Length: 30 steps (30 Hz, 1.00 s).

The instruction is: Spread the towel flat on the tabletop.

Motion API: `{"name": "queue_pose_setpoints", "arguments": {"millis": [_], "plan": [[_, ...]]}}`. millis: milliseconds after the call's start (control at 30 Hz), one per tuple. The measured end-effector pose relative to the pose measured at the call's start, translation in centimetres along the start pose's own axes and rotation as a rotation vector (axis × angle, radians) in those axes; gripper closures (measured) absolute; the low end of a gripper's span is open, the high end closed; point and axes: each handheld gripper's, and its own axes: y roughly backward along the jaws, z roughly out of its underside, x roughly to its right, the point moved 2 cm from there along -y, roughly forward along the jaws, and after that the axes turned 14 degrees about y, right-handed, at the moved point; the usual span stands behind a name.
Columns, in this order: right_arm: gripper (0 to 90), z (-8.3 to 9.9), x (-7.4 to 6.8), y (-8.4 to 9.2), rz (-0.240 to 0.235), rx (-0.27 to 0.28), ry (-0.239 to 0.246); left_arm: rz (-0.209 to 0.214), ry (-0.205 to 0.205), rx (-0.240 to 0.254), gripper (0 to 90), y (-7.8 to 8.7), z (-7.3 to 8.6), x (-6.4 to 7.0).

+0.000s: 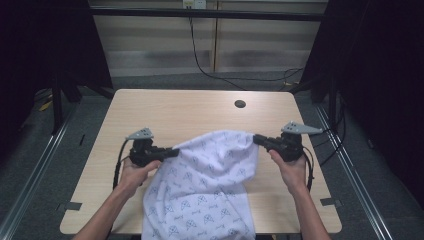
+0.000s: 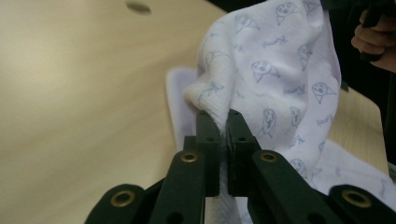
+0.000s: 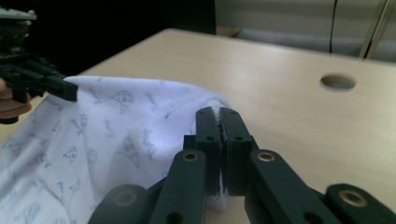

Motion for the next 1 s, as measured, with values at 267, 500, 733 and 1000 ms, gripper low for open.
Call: {"name": "queue_pose_setpoints", "arguments": {"millis": [267, 500, 733, 1000], "plan": [[87.6, -6.9, 1.8, 1.8, 0.049, 0.16, 0.022, 0.0, -0.059, 0.196, 86.3, 5.3, -5.0, 2.3], [87.6, -5.6, -2.6, 2.1, -0.087, 0.154, 0.084, 0.022, -0.146, 0.057, 85.9, 4.7, 0.3, 4.3], [87.5, 4.1, -8.4, 2.8, -0.224, -0.043, 0.036, 0.08, -0.139, -0.189, 85.7, 3.5, 9.3, 5.0], [73.3, 9.6, -10.6, 4.2, -0.233, -0.219, 0.017, 0.132, -0.071, -0.202, 67.3, 3.7, 9.9, 3.8]]}}
